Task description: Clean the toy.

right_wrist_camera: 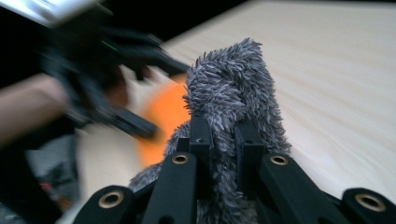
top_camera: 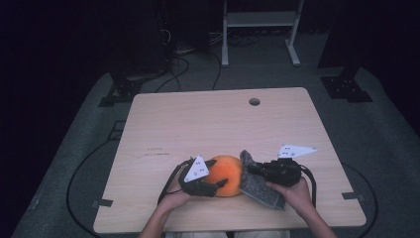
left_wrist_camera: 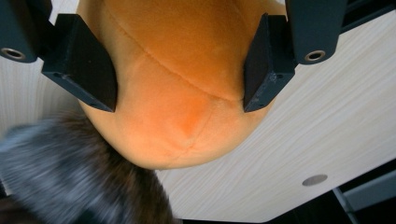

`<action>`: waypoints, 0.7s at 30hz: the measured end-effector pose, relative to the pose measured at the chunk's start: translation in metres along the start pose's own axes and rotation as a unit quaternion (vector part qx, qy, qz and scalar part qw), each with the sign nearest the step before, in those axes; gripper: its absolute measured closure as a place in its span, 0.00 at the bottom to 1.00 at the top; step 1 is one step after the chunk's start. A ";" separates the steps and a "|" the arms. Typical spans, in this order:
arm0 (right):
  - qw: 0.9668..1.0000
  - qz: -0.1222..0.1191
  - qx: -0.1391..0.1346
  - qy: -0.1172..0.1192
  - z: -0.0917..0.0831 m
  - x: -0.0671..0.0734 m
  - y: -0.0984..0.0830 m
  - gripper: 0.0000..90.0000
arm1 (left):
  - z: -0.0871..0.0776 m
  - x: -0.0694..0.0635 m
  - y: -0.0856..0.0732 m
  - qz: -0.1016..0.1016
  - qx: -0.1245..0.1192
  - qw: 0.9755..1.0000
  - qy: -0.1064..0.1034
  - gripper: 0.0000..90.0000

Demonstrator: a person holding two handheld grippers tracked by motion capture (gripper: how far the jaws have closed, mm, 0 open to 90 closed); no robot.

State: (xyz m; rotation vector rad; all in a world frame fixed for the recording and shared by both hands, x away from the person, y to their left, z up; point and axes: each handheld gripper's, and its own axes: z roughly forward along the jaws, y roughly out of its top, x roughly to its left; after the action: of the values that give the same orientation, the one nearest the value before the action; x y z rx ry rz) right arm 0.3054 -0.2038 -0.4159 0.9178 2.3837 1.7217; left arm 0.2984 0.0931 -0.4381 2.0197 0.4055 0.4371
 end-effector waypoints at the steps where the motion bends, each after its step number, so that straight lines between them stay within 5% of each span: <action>1: 1.000 -0.008 -0.009 0.013 0.000 0.005 0.003 0.89 | 0.001 -0.002 0.002 0.006 0.001 1.000 0.002 0.31; 4: 0.999 -0.023 -0.002 0.023 0.005 0.012 0.007 0.89 | 0.003 -0.008 0.005 0.021 -0.001 1.000 0.004 0.31; 8: 0.999 -0.017 0.035 -0.023 0.012 -0.001 -0.008 0.89 | 0.004 -0.012 0.007 0.030 -0.001 1.000 0.003 0.32; 12: 0.998 -0.013 0.045 -0.043 0.007 -0.005 -0.009 0.89 | 0.005 -0.012 0.007 0.024 -0.004 1.000 0.002 0.32; 16: 0.999 -0.033 0.017 -0.015 0.005 0.008 -0.001 0.89 | 0.006 -0.015 0.010 0.030 -0.006 1.000 0.001 0.32; 17: 0.998 -0.054 0.023 -0.017 0.011 0.014 0.002 0.89 | 0.006 -0.016 0.011 0.030 -0.006 1.000 0.000 0.32; 21: 0.997 -0.052 0.042 -0.024 0.017 0.011 -0.004 0.89 | 0.001 -0.011 0.014 0.014 -0.015 1.000 -0.022 0.23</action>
State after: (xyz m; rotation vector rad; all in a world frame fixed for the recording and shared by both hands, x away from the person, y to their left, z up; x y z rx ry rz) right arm 0.3005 -0.1850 -0.4226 0.8196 2.4415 1.5572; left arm 0.2903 0.0807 -0.4278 2.0037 0.3416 0.4142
